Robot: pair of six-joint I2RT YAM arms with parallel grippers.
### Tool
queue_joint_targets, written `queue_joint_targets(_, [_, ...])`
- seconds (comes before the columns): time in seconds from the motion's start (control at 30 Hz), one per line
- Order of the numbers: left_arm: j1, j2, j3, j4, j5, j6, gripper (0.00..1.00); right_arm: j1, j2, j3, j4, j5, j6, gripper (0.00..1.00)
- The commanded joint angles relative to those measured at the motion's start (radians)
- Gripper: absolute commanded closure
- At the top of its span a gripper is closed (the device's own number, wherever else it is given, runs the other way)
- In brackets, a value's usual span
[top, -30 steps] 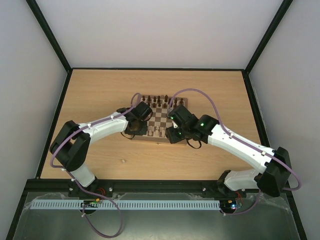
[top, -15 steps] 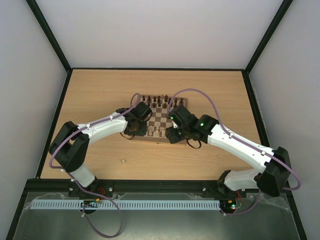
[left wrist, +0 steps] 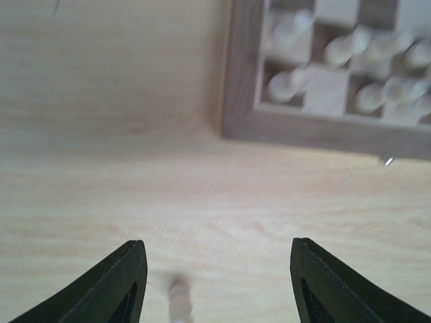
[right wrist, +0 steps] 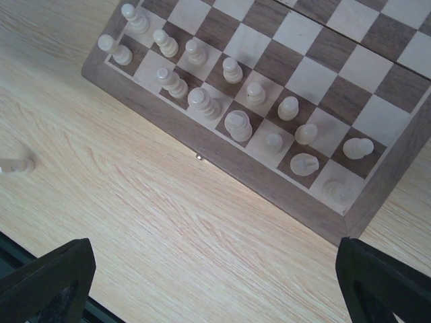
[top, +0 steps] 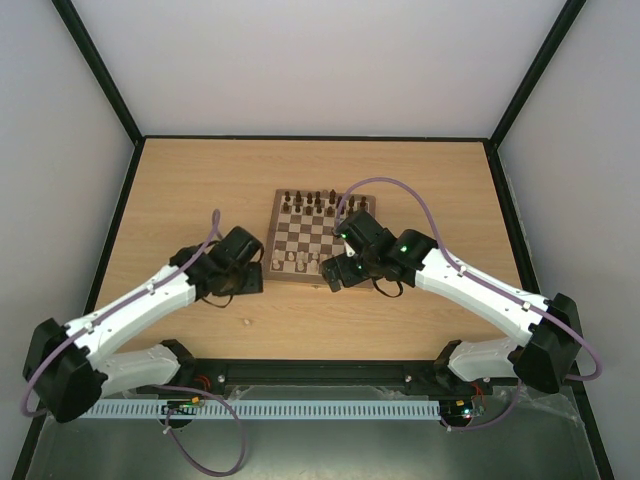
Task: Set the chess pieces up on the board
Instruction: Pick up the chess piece at the center of the board.
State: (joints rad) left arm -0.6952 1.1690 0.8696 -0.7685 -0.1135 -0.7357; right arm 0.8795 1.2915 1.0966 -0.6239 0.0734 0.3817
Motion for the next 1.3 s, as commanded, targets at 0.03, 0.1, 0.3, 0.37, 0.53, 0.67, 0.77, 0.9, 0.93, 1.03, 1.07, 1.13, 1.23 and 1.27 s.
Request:
queue_joint_targets(0.03, [-0.033,-0.132,-0.113,-0.097,0.084,-0.124,0.39,0.012,-0.004,0.005,-0.022,-0.029,-0.005,0.01])
queue_joint_targets(0.1, [-0.069,-0.172,-0.140,-0.122,0.076,-0.186,0.38,0.017,-0.008,0.006,-0.021,-0.035,-0.006,0.01])
queue_joint_targets(0.3, [-0.182,-0.243,-0.241,-0.099,0.070,-0.356,0.37,0.026,-0.014,-0.004,-0.010,-0.058,-0.007,0.01])
queue_joint_targets(0.37, [-0.224,-0.227,-0.269,-0.062,0.068,-0.401,0.37,0.029,-0.015,-0.006,-0.008,-0.063,-0.006,0.01])
queue_joint_targets(0.53, [-0.257,-0.177,-0.320,0.017,0.054,-0.453,0.39,0.033,-0.024,-0.012,-0.002,-0.073,-0.009,0.02])
queue_joint_targets(0.67, [-0.255,-0.139,-0.311,0.024,0.022,-0.458,0.44,0.036,-0.034,-0.020,0.003,-0.074,-0.010,0.01])
queue_joint_targets(0.77, [-0.245,-0.115,-0.305,0.044,0.014,-0.451,0.53,0.038,-0.039,-0.024,0.006,-0.073,-0.010,0.01])
queue_joint_targets(0.9, [-0.220,-0.082,-0.304,0.074,0.027,-0.425,0.62,0.038,-0.044,-0.026,0.006,-0.073,-0.012,0.01])
queue_joint_targets(0.93, [-0.219,-0.076,-0.304,0.076,0.028,-0.422,0.63,0.039,-0.045,-0.027,0.006,-0.071,-0.012,0.01])
queue_joint_targets(1.03, [-0.212,-0.071,-0.303,0.071,0.027,-0.414,0.64,0.040,-0.049,-0.031,0.010,-0.070,-0.012,0.01])
queue_joint_targets(1.07, [-0.211,-0.072,-0.304,0.070,0.029,-0.411,0.65,0.040,-0.049,-0.032,0.010,-0.069,-0.012,0.01])
queue_joint_targets(1.13, [-0.206,-0.075,-0.304,0.064,0.028,-0.407,0.66,0.041,-0.049,-0.032,0.010,-0.072,-0.012,0.01])
queue_joint_targets(1.23, [-0.202,-0.078,-0.302,0.056,0.026,-0.403,0.68,0.041,-0.050,-0.032,0.010,-0.071,-0.012,0.01])
queue_joint_targets(1.27, [-0.200,-0.077,-0.301,0.053,0.025,-0.400,0.69,0.041,-0.050,-0.033,0.011,-0.070,-0.012,0.01])
